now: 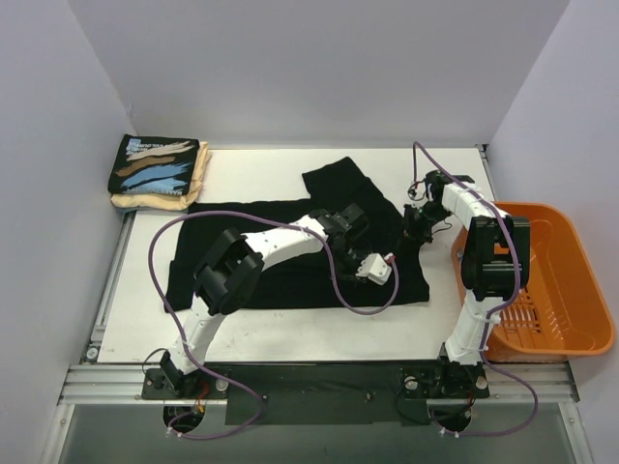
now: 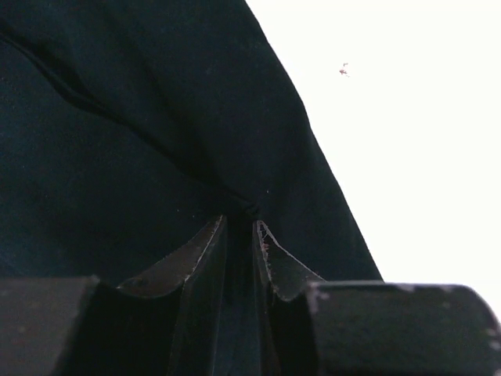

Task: Fold and stack the t-shirts
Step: Fold the flattened tshirt in 1/3 of the way

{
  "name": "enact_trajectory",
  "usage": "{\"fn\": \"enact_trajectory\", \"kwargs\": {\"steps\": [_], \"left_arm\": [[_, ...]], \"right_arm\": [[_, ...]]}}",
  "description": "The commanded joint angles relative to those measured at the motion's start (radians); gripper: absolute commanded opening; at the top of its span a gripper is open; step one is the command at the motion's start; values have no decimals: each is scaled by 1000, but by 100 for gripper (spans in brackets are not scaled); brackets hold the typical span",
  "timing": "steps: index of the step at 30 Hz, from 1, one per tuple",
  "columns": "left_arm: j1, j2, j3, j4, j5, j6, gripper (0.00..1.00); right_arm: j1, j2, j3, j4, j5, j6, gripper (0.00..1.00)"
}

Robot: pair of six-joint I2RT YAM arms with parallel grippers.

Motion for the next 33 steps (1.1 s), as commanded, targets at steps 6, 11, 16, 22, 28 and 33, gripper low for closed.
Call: {"fn": "enact_trajectory", "kwargs": {"steps": [6,11,16,22,28,33], "left_arm": [[-8,3,72,-83,71,13,0],[13,-5,78,-140,29,27,0],[59,-20,127,-200,48,30,0],[89,-31,130,-237,85,39,0],[89,-34,144,-356,138,93,0],[98,-42,83,-376,160,143,0]], "right_arm": [[-7,-66,-7,-36,-4,-11,0],[-7,-74,-7,-43,1,-10,0],[-7,-94,-10,-63,-15,-7,0],[22,-111,-41,-108,-29,-13,0],[39,-131,-71,-163,10,10,0],[37,-149,-133,-165,51,6,0]]}}
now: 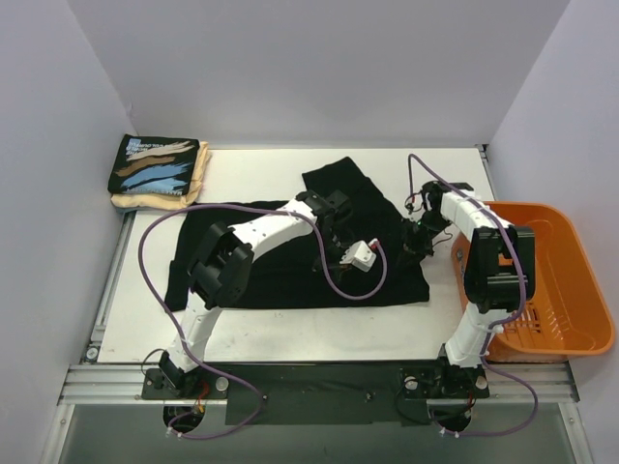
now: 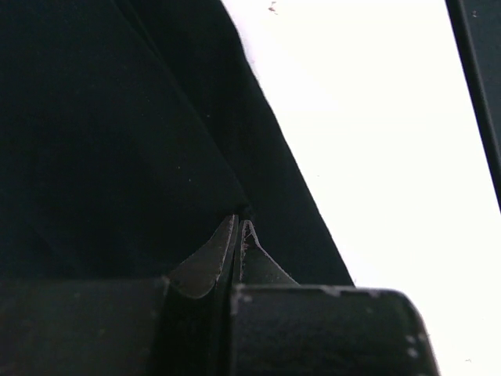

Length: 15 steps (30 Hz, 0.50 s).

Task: Fold and stack the t-shirts
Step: Fold the flattened tshirt in 1/3 of the way

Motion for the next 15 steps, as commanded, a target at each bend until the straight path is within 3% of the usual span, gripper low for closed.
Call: {"fn": "enact_trajectory", "kwargs": {"steps": [1,9,11,13,14,15], "left_arm": [[3,-40,-29,-49,70,63,0],[1,-23,-66,5,38,54,0],[-2,-18,-56,-6,23,57,0],[-9,-17,-16,-58,32,57,11],[-14,-18,2,-99,56,51,26],[-14,-21,31,-116,75,46,34]], "right_arm": [[7,-50,-50,-61,7,14,0],[-5,-35,-164,84,-27,102,0],[-8,-27,-158,88,-21,102,7],[-19,-38,-151,88,-13,110,11],[-27,-56,-153,88,-1,111,16],[-34,-69,-151,86,5,120,20]]}}
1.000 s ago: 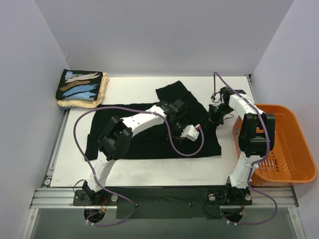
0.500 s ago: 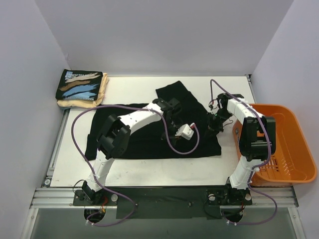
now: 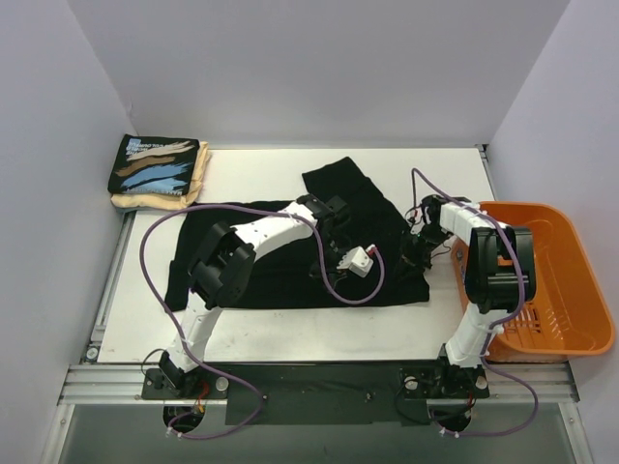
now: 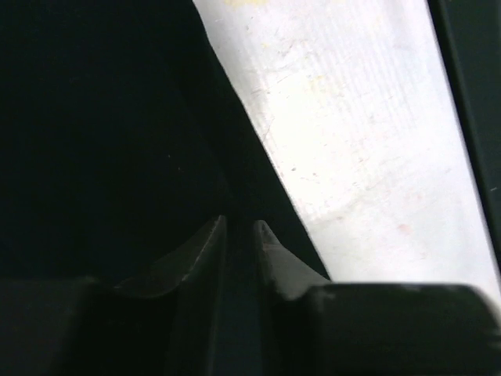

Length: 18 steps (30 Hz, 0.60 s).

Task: Fold and stack the t-shirts
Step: Fold the flattened tshirt in 1/3 of the way

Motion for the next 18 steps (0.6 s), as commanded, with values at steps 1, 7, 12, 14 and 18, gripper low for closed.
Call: {"fn": "enact_trajectory", "kwargs": {"steps": [1,7,12,14,18], "left_arm": [[-11,-29,98,-128,89,-3,42],[5,-101,167,-231,139,-129,53],[154,-385,-173,-120,13,-188,52],[250,-494,-335,-57,-85,-199,52],[492,-613,-588,-1,-284,-126,49]], "right_arm": [[-34,-85,13,-19,35,33,27],[32,-243,46,-102,189,43,38],[35,-319,-117,-48,229,121,13],[38,-323,-160,-14,252,135,7],[26,-222,-181,55,270,130,0]]}}
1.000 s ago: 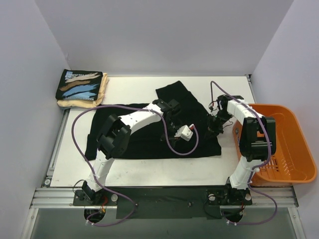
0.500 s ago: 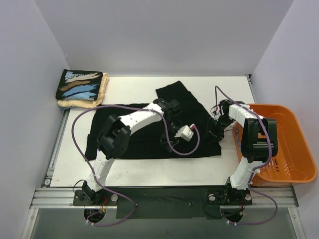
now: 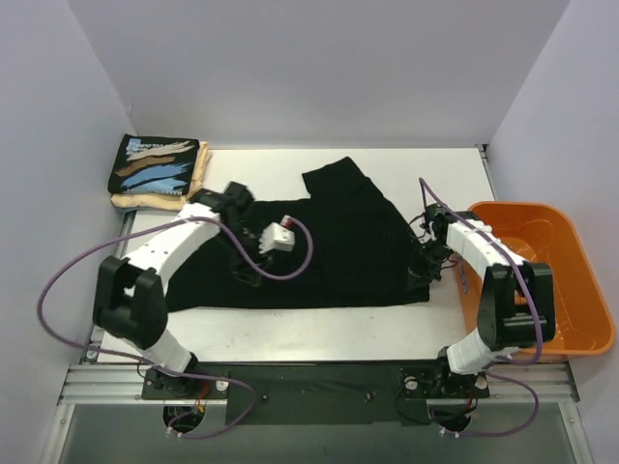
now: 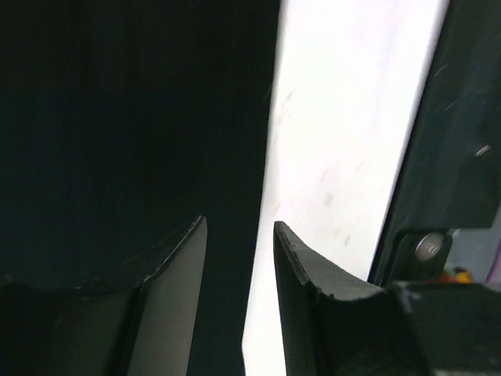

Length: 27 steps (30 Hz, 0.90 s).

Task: Fold and stack the t-shirts
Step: Fold the flattened tshirt in 1/3 of the way

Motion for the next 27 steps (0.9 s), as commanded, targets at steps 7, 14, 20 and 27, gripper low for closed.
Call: {"fn": "enact_trajectory", "kwargs": {"steps": [7,14,20,27], "left_arm": [[438,-172,-428,274,-448,183,56],[445,-181,-588,434,-532,193,61],[446,-201,-658,543,-533,199,58],[446,-259,-660,421,-484,199,0]], "right_arm": [[-45,152,-81,71,125,39,0],[-69,154,-76,57,137,21,0],[-75,129,-90,51,143,22,1],[-75,73,-133,30,120,48,0]]}}
